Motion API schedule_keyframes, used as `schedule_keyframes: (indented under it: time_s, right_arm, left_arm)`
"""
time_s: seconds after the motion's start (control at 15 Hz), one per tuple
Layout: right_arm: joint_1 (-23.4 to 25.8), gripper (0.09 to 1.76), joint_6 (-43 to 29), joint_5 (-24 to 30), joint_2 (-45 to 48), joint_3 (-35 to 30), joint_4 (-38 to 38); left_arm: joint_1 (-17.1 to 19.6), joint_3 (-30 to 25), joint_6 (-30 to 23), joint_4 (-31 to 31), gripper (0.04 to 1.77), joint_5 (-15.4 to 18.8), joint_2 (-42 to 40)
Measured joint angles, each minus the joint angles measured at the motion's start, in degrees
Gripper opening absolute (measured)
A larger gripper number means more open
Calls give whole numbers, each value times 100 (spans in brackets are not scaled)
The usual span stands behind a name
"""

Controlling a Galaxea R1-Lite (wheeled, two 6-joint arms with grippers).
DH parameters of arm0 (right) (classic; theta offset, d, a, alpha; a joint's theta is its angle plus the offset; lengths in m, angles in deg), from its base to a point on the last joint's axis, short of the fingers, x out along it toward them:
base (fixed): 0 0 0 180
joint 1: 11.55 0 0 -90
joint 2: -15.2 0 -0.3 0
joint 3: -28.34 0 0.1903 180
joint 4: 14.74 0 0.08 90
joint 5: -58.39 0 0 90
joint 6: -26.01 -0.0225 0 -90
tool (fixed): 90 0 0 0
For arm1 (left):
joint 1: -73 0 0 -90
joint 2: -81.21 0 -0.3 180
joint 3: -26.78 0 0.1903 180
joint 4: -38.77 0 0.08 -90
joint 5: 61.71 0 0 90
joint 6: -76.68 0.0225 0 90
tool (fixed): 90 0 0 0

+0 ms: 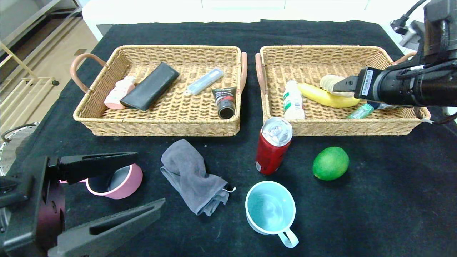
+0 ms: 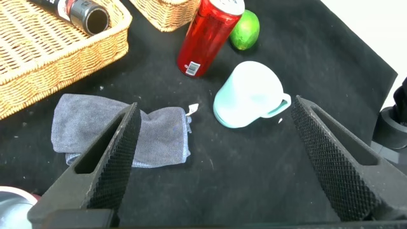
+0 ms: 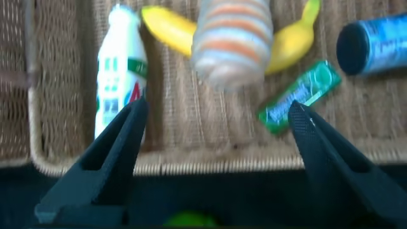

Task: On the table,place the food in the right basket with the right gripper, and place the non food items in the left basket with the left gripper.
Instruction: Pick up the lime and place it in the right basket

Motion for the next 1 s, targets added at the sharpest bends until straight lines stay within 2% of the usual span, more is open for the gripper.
schedule_keyframes:
  time_s: [0.2, 0.47, 0.8, 1.0]
  right_arm:
    - [-216, 165, -39, -50, 330, -79, 747]
    - [-478, 168, -256, -61, 592, -374, 1364]
    - [-1145, 169, -722, -317, 601, -791, 1423]
    - [-1285, 170, -744, -336, 480, -1008, 1414]
  left_arm:
    - [0, 0, -2, 0, 172, 0, -2]
    - [0, 7, 0, -11, 172, 0, -17]
    - [0, 5, 6, -6, 172, -4, -15]
    - [5, 11, 6, -11, 172, -9, -33]
